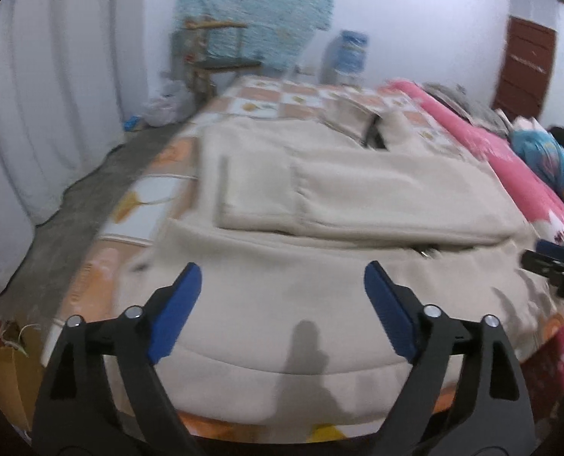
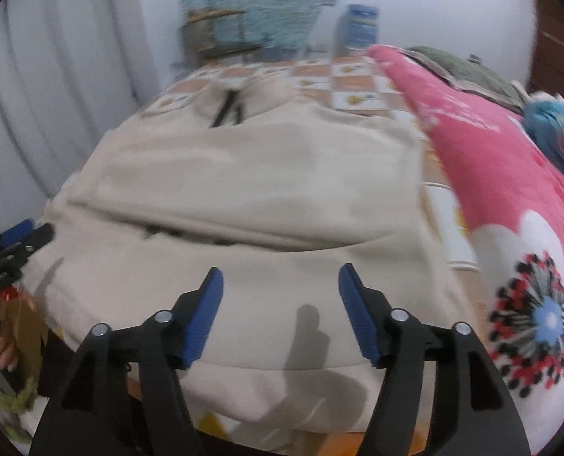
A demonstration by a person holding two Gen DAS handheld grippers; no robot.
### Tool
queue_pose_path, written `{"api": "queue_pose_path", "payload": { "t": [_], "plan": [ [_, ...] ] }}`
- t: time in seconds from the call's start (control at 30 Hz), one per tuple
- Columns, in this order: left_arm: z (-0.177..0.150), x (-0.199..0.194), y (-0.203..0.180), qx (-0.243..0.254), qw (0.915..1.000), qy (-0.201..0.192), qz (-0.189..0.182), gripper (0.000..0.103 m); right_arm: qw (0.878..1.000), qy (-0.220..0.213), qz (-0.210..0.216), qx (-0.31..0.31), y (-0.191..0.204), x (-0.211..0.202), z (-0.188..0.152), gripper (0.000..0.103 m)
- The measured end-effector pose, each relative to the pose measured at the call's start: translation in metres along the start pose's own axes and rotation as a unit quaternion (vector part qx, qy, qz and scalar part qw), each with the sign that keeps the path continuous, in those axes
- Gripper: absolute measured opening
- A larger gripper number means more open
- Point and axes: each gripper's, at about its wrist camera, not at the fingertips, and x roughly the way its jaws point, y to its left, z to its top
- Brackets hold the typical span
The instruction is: Fold large clothes
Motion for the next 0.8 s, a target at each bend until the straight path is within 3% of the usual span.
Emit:
{"api": "queue_pose_path", "payload": {
  "t": [0.1,0.2,0.3,0.43,0.8],
  "plan": [
    [-0.003,0.017,-0.021,0.027,0.999,0.034,0.005,0.085,1.0,0.004,0.014,-0.004,0.014,0.007,-0.001,0.072],
    [-0.007,0.033,-0.033,0.042,0.9974,0.057,0.014,0.087,1.0,0.014,0.015,0.006,0.02,0.018,-0.002,0.072],
    [-0.01,0.038,-0.037,0.043,0.9974,0.052,0.026,0.091,0.999,0.04,0.008,0.021,0.018,0.036,-0.006,0.076],
    [-0.011,0.039,-0.036,0.04,0.9975,0.05,0.03,0.094,0.999,0.025,-0.026,-0.019,0.034,0.038,-0.011,0.087],
    [-0.011,0.039,-0.035,0.039,0.9973,0.05,0.036,0.095,0.999,0.035,-0.03,0.0,0.028,0.041,-0.011,0.096]
  ]
}}
